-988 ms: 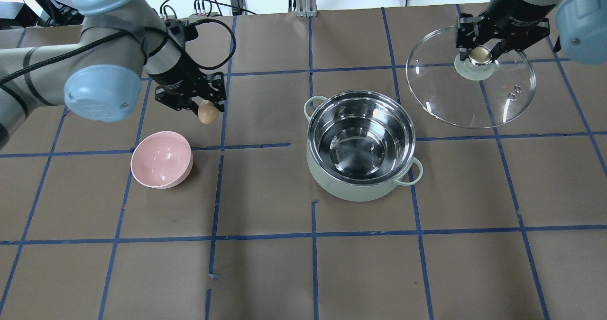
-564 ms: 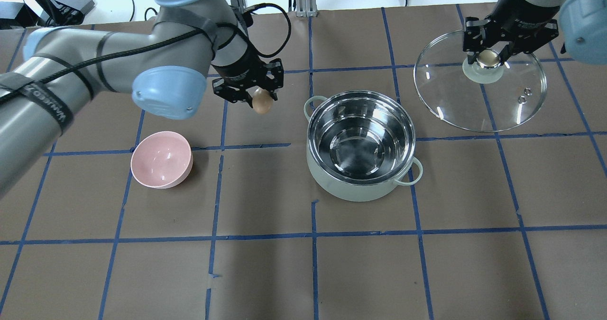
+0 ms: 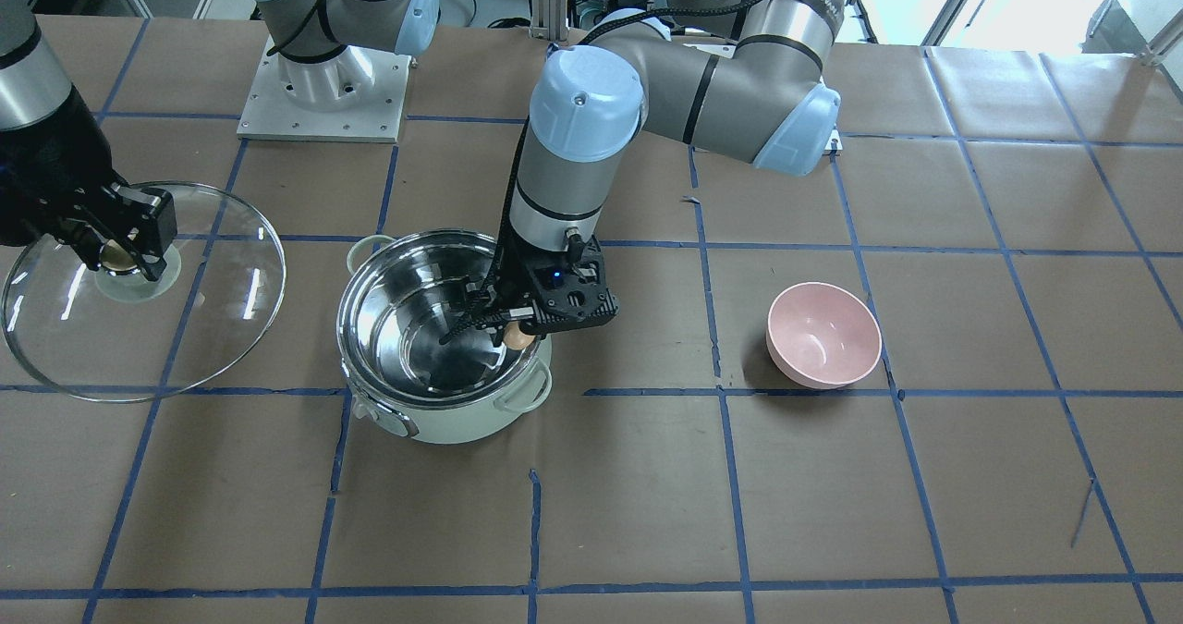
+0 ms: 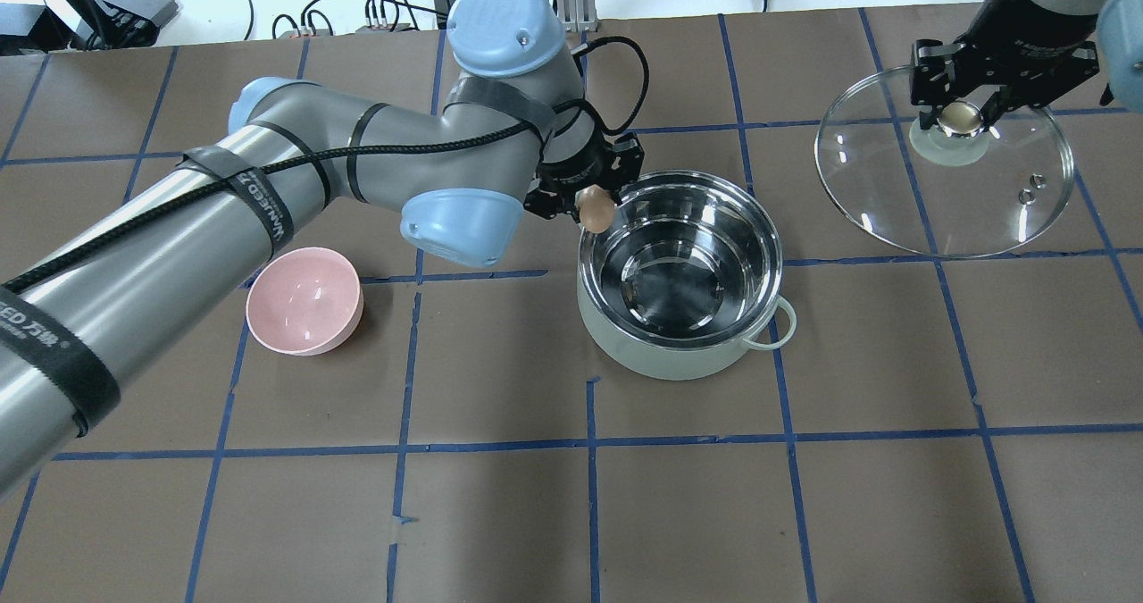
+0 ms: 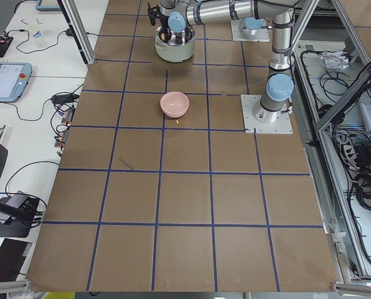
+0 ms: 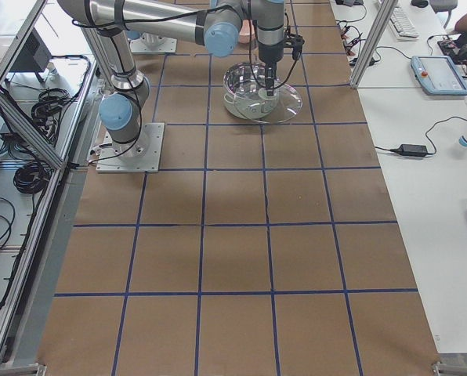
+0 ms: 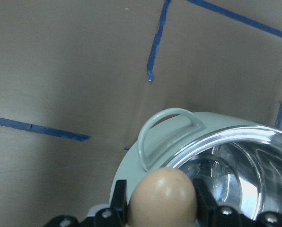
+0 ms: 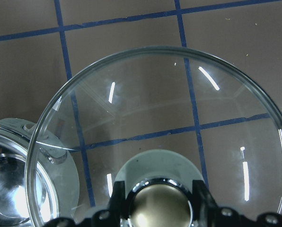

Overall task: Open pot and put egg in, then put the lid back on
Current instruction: 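Lower the egg into the pot and open the left gripper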

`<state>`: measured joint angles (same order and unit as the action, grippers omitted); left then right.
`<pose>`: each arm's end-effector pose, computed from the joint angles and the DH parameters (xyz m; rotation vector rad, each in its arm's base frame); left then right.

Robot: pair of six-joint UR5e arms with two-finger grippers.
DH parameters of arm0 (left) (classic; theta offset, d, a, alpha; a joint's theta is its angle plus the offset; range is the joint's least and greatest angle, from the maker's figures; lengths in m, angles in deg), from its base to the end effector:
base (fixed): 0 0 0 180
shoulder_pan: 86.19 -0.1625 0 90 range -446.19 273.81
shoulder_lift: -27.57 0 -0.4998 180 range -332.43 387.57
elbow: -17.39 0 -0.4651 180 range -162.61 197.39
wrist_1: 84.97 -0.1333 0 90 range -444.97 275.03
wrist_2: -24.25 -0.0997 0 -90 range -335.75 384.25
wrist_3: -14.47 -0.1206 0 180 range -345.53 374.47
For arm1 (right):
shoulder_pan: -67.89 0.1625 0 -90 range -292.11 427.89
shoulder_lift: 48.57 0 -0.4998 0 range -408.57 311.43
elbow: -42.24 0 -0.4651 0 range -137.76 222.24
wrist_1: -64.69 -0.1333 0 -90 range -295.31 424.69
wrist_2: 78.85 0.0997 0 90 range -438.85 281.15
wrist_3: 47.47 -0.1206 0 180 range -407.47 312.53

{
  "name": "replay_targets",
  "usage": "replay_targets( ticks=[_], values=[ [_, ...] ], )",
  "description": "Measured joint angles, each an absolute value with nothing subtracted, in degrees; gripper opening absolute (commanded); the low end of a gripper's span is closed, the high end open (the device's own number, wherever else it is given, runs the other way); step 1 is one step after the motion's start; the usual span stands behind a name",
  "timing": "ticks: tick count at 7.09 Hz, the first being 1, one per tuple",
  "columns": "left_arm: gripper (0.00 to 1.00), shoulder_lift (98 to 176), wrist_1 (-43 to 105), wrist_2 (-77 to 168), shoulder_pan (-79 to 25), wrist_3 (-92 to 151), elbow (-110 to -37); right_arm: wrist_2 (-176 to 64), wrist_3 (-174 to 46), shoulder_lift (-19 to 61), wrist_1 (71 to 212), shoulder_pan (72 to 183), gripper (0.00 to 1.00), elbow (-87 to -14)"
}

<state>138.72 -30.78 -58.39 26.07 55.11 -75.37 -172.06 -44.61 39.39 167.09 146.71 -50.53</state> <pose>-0.4133 -0.6172 0.3437 0.4470 -2.8854 0.1616 0.0086 -0.6092 0.5168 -0.2279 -3.0555 0.1912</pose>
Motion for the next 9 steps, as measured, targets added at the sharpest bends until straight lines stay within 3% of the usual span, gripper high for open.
replay_targets(
  ticks=[7,8,9],
  values=[
    [0.2,145.9,-42.15,-65.99,33.21,62.93,-74.32,-171.77,-44.24,39.58,167.08,146.55,0.32,-50.75],
    [0.3,146.76,-43.35,-66.35,33.37,62.96,-74.3,-171.76,-44.26,39.62,167.08,146.55,0.32,-50.75],
    [0.62,147.43,-43.91,-66.5,33.52,62.96,-74.29,-171.73,-44.24,39.64,167.08,146.55,0.32,-50.75]
  ],
)
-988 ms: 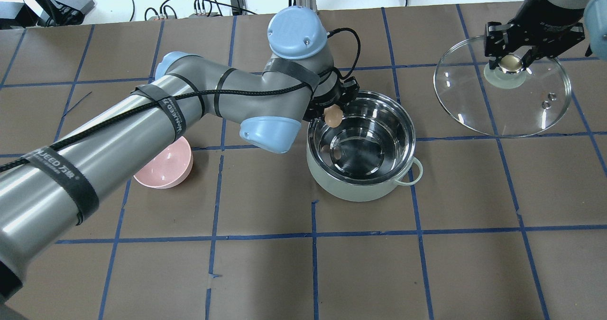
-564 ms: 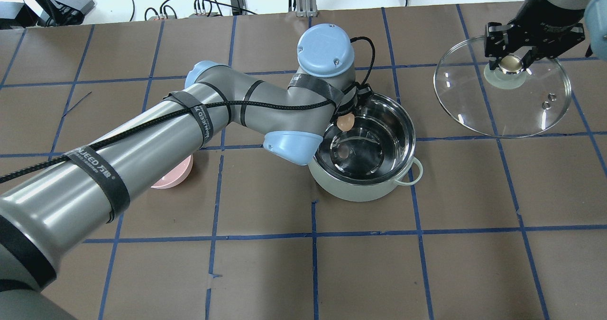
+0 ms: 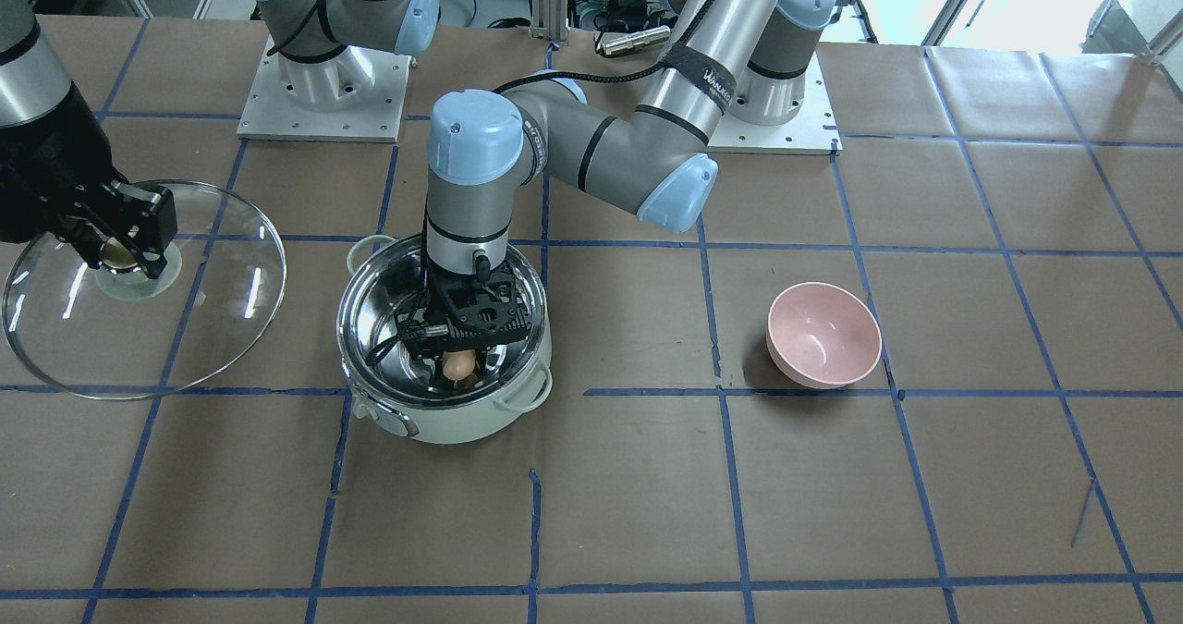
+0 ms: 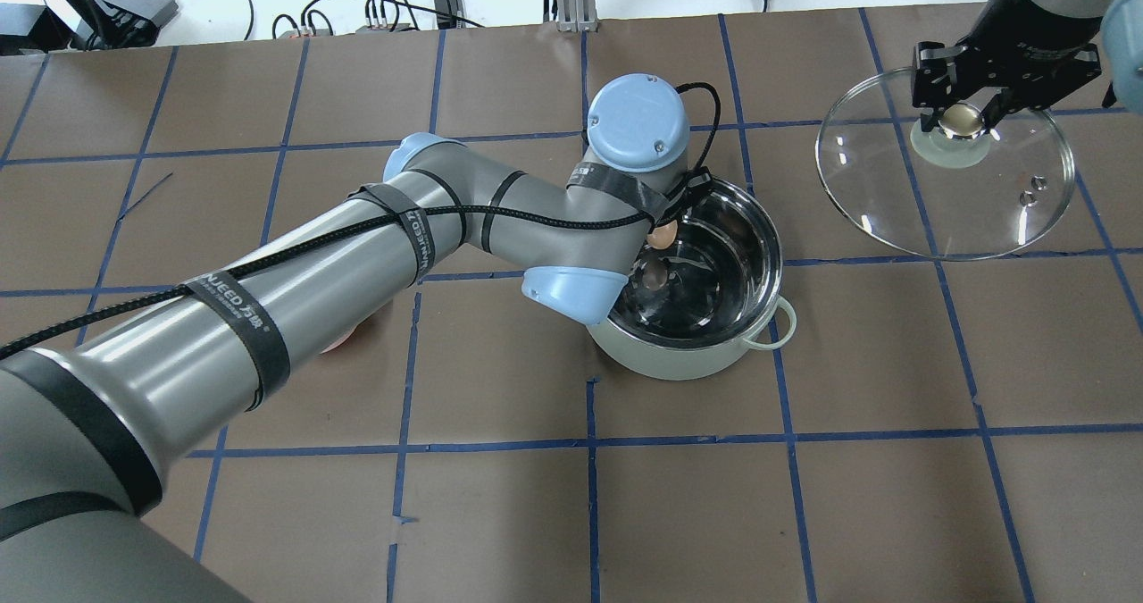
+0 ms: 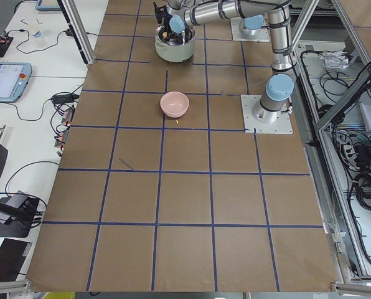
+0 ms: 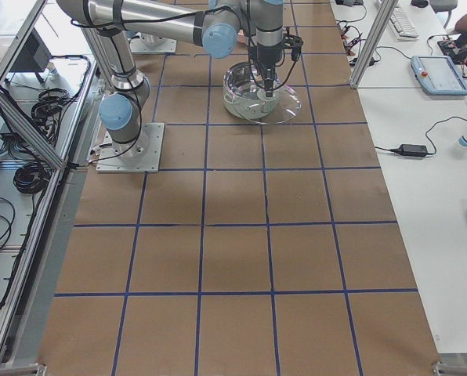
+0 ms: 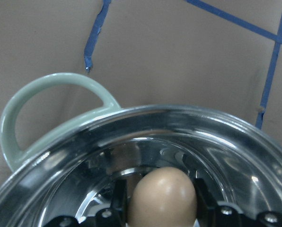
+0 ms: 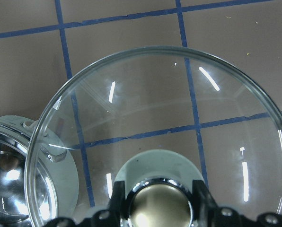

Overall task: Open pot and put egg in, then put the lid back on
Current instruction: 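Lower the egg into the pot and open the left gripper, then raise the left gripper away while the right gripper carries the lid over the pot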

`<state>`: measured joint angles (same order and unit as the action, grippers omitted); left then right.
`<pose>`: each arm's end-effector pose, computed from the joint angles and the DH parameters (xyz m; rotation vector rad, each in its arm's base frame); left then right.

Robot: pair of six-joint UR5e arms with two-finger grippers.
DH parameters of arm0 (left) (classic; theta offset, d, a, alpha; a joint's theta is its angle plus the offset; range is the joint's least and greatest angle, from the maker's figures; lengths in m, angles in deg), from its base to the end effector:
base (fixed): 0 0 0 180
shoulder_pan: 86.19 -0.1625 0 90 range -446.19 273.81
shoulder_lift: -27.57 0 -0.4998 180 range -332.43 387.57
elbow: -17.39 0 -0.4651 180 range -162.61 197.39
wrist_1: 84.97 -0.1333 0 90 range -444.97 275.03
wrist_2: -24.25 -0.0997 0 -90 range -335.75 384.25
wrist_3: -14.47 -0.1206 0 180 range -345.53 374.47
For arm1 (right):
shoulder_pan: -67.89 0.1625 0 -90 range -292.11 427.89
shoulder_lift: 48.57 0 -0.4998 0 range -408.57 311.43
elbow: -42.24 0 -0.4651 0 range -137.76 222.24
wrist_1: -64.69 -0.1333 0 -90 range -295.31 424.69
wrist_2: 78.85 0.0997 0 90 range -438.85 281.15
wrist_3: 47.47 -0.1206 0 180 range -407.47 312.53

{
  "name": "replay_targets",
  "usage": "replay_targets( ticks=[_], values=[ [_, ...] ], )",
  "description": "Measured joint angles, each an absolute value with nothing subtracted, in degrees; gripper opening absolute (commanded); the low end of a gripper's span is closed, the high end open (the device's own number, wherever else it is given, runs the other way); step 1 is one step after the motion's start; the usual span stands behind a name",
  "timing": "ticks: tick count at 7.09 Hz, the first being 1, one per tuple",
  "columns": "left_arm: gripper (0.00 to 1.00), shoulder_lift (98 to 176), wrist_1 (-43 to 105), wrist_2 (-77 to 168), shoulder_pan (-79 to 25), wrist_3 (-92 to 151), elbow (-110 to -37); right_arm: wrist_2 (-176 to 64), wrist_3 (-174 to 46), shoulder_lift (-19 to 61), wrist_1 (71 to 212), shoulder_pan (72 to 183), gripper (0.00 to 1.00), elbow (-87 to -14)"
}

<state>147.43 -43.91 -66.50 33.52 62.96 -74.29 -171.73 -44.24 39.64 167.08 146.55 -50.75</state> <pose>-0.4992 -0.6091 0.2674 0.4823 -2.8986 0.3611 0.0080 -0.6073 0.5171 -0.2221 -3.0609 0.1927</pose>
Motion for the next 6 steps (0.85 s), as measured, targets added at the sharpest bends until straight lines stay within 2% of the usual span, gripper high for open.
replay_targets(
  ticks=[1,2,4,6],
  values=[
    [0.81,147.78,-44.15,-66.58,33.56,62.95,-74.09,-171.68,-44.22,39.66,167.08,146.55,0.32,-50.75],
    [0.88,147.86,-44.23,-66.61,33.59,62.97,-73.76,-171.6,-44.22,39.67,167.08,146.55,0.33,-50.75],
    [0.97,146.14,-44.17,-66.57,33.5,62.5,-73.37,-171.44,-44.21,39.68,167.14,146.56,0.33,-50.75],
    [1.0,142.77,-42.42,-66.3,31.43,61.2,-73.35,-171.12,-44.43,39.88,167.11,146.75,0.32,-50.9]
  ],
)
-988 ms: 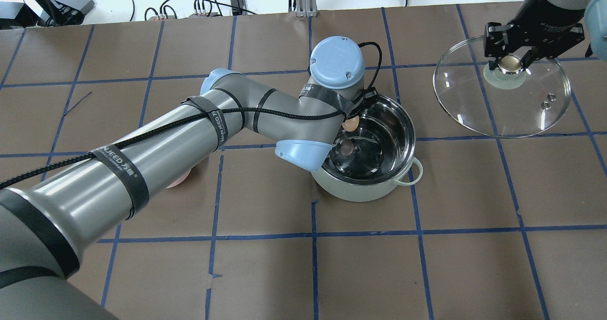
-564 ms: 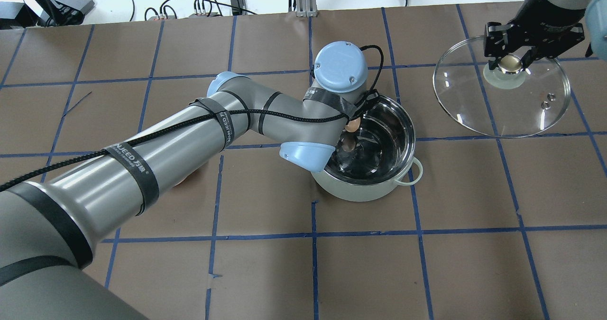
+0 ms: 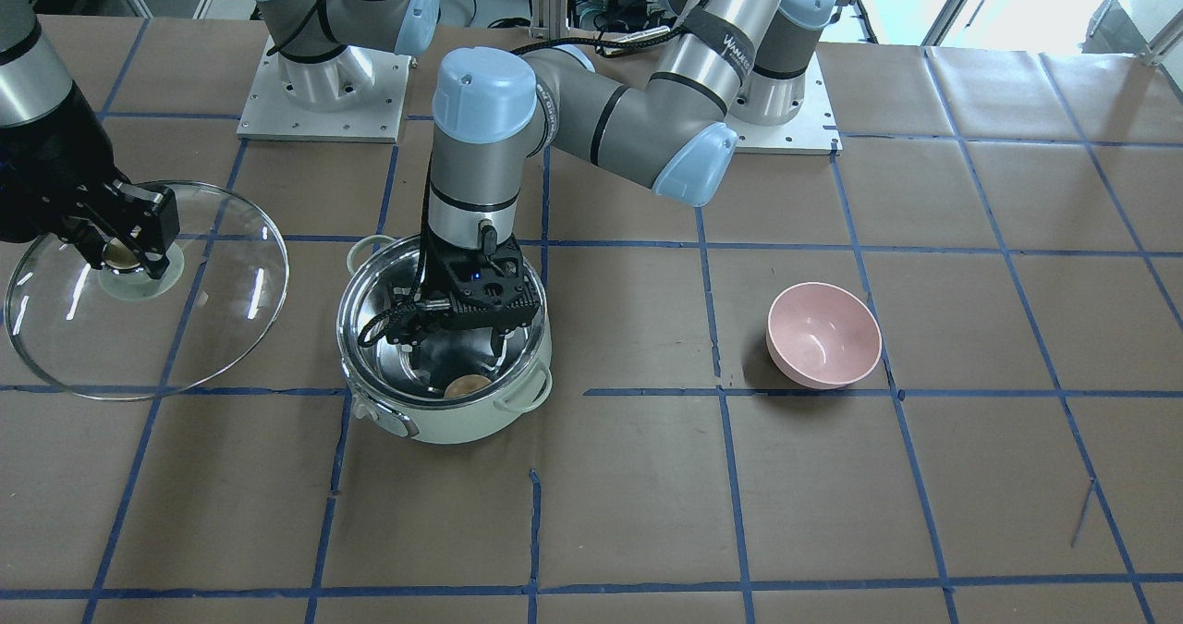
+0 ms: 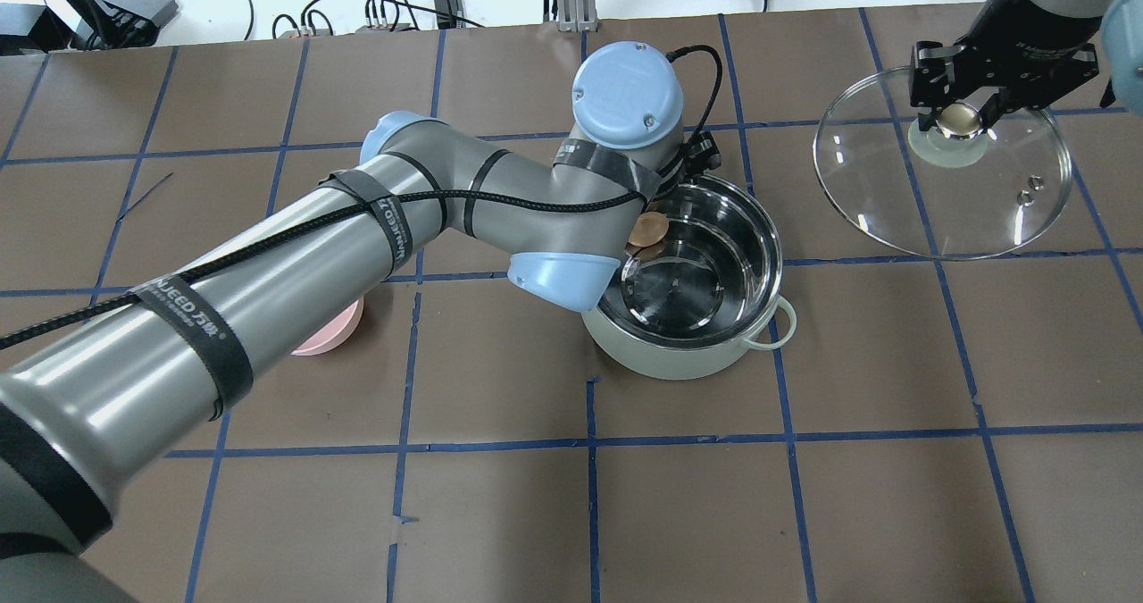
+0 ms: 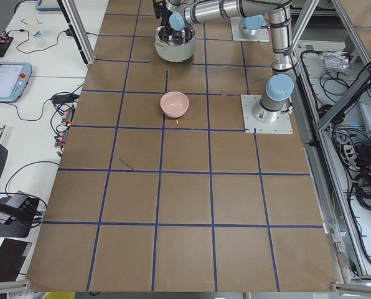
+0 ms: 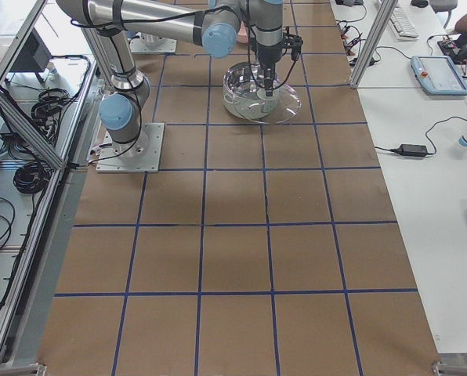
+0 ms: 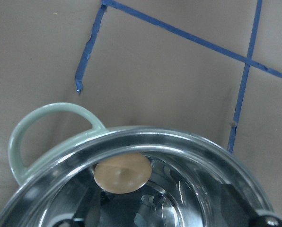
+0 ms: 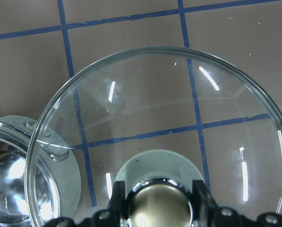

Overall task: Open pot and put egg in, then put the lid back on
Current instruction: 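Raise the left gripper away while the right gripper carries the lid over the pot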

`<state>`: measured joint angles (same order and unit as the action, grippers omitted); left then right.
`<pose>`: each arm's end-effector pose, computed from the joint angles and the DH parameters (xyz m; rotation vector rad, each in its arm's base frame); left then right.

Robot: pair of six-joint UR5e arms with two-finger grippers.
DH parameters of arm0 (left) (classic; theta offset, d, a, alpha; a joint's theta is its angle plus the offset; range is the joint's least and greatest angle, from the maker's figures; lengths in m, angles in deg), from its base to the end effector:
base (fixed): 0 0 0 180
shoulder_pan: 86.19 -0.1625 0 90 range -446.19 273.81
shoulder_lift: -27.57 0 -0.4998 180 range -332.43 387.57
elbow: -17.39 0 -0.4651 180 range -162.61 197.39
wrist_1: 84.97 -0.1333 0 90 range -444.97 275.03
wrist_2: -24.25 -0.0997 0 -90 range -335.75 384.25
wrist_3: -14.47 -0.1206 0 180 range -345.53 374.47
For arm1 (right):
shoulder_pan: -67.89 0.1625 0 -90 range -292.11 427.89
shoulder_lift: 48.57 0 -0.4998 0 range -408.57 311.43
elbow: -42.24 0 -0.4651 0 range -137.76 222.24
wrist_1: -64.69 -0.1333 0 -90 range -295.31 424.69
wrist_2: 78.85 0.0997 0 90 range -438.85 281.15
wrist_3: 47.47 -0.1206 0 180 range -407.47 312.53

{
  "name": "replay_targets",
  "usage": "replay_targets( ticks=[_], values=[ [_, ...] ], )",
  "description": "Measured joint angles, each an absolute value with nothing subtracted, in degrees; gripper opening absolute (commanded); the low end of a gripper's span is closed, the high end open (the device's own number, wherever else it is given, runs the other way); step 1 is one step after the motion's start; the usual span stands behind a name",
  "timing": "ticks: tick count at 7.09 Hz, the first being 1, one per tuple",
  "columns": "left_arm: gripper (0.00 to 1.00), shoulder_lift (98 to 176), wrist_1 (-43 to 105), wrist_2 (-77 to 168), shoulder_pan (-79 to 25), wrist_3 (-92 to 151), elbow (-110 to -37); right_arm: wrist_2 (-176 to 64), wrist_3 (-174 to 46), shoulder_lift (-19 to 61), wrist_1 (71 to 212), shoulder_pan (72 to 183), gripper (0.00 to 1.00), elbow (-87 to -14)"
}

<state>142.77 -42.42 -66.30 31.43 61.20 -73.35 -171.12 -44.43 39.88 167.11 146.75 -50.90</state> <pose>-0.4731 -0.6192 0.3356 0.4822 -2.8485 0.4456 0.0117 -0.6057 0.5181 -0.2216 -3.0713 0.1989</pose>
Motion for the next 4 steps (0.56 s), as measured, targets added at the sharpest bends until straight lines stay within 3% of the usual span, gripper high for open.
replay_targets(
  ticks=[4],
  values=[
    [1.0,126.63,-16.13,-64.15,17.01,38.76,-73.64,-167.13,-54.29,41.2,167.35,153.07,0.3,-52.92]
  ],
)
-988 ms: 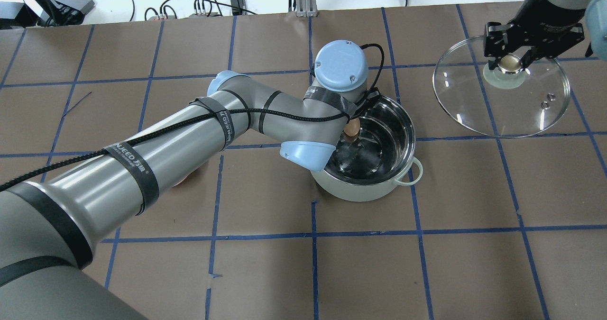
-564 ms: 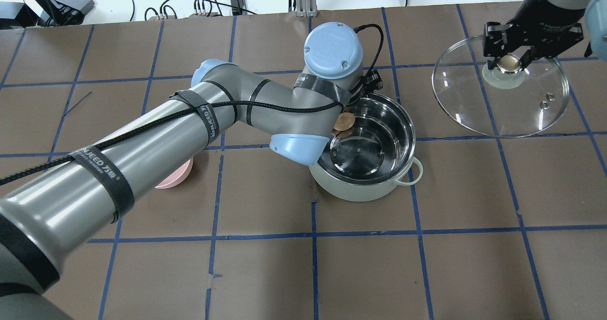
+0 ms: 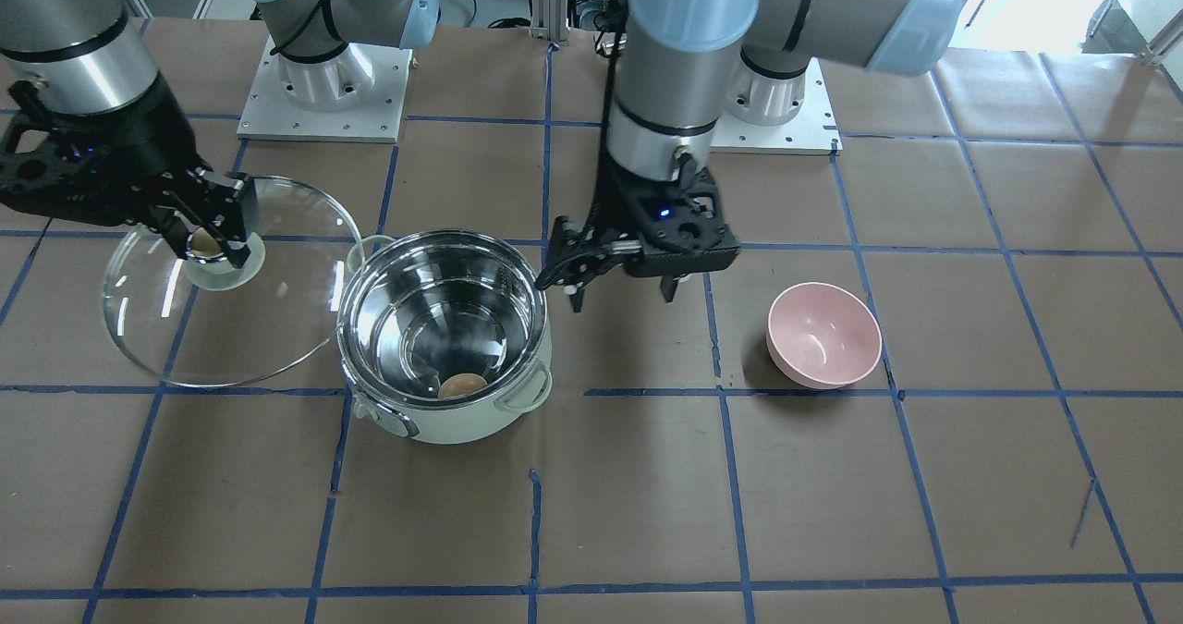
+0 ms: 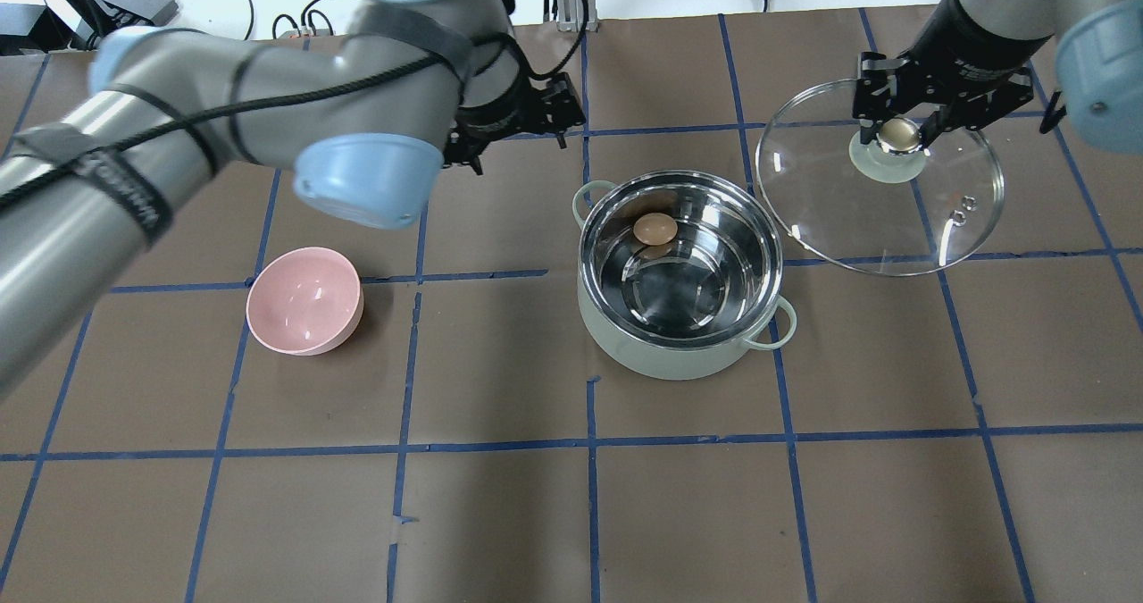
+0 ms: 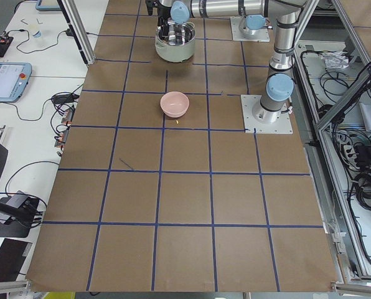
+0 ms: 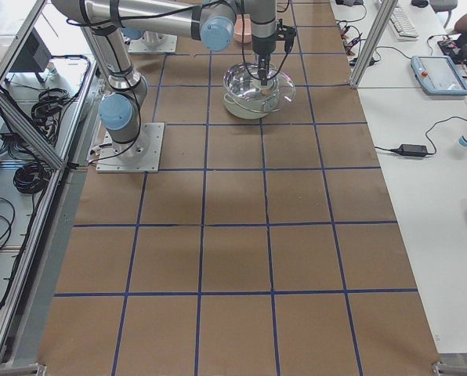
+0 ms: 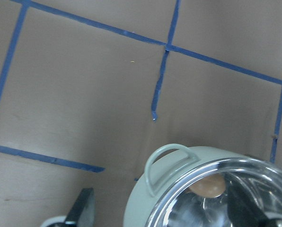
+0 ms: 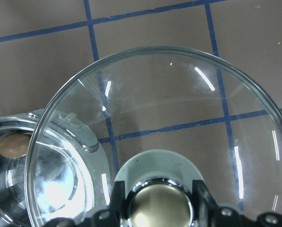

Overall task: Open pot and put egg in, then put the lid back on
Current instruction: 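Raise the left gripper away while the right gripper carries the lid over the pot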

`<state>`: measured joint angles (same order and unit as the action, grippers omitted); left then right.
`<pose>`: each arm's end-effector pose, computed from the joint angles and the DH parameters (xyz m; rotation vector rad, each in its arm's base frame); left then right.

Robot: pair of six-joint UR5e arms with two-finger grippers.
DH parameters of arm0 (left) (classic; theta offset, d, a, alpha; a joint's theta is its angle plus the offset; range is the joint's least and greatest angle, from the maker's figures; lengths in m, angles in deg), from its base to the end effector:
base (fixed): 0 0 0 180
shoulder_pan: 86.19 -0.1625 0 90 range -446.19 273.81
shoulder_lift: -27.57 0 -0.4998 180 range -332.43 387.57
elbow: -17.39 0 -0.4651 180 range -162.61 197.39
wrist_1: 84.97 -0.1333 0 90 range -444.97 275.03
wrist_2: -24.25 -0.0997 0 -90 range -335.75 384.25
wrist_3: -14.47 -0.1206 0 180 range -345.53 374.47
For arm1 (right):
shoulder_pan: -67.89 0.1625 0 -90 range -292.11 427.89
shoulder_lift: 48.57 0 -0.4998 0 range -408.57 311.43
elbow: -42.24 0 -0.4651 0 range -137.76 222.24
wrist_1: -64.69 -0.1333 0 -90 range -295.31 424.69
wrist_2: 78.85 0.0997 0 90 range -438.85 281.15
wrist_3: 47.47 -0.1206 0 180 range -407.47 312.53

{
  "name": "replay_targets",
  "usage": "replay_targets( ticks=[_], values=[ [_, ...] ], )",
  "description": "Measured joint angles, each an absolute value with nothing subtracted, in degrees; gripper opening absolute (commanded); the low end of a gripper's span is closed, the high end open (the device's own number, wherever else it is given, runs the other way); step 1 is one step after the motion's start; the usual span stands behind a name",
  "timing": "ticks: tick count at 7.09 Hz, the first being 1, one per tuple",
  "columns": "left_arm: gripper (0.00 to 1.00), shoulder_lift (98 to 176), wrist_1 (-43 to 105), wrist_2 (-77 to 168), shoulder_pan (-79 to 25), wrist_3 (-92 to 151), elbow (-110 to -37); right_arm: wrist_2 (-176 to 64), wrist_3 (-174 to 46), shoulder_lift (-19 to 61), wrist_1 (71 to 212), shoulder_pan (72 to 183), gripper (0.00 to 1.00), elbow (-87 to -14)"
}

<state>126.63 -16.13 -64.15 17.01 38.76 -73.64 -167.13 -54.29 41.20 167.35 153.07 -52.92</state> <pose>-0.2832 -0.6090 0.4754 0.2898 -3.0279 0.2655 0.0878 -0.5887 0.5116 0.3117 3.0875 -0.1963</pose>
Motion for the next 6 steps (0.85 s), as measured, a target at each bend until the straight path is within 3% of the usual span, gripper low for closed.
replay_targets(
  ticks=[3,6],
  values=[
    [1.0,115.55,3.72,-64.2,5.35,19.5,-73.31,-166.98,-71.74,39.24,169.7,164.6,0.29,-53.56],
    [1.0,113.74,9.52,-67.15,3.02,13.43,-73.32,-166.81,-76.73,36.68,177.43,169.58,0.29,-57.18]
  ],
)
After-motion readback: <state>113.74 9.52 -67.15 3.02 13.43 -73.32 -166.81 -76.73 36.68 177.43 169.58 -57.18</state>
